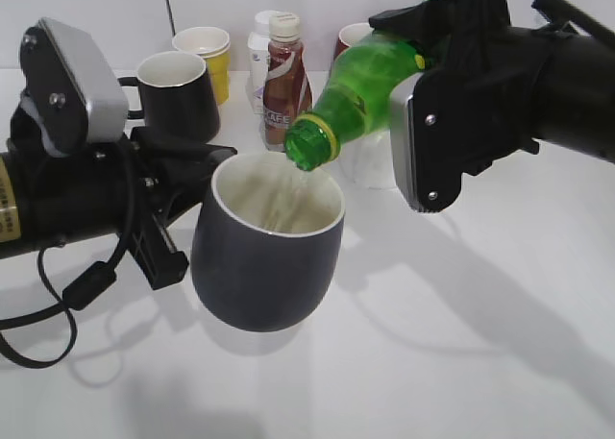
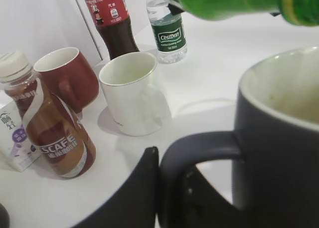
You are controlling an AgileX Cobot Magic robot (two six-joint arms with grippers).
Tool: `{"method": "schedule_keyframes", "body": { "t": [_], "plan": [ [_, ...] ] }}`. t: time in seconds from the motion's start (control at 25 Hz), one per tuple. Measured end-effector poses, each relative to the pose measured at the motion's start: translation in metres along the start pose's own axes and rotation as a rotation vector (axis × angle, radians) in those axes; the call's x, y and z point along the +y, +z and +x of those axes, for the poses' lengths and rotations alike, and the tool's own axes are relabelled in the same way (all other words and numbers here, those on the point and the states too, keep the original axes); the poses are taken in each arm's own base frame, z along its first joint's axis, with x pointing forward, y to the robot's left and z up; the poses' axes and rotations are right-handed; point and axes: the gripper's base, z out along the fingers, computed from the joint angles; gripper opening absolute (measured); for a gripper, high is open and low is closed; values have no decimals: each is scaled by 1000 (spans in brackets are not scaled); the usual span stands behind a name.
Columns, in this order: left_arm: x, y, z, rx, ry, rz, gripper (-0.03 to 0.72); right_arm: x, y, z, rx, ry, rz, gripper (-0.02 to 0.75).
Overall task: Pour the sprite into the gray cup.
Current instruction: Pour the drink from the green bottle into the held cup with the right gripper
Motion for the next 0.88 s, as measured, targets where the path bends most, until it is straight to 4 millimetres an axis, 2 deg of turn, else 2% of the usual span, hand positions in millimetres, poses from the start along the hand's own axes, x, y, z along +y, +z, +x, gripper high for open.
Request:
{"method": "schedule_keyframes", "body": {
  "t": [0.88],
  "plan": [
    [-1,0,0,2,14,8,49,-1,0,0,0,-10,8,417]
  ]
}}
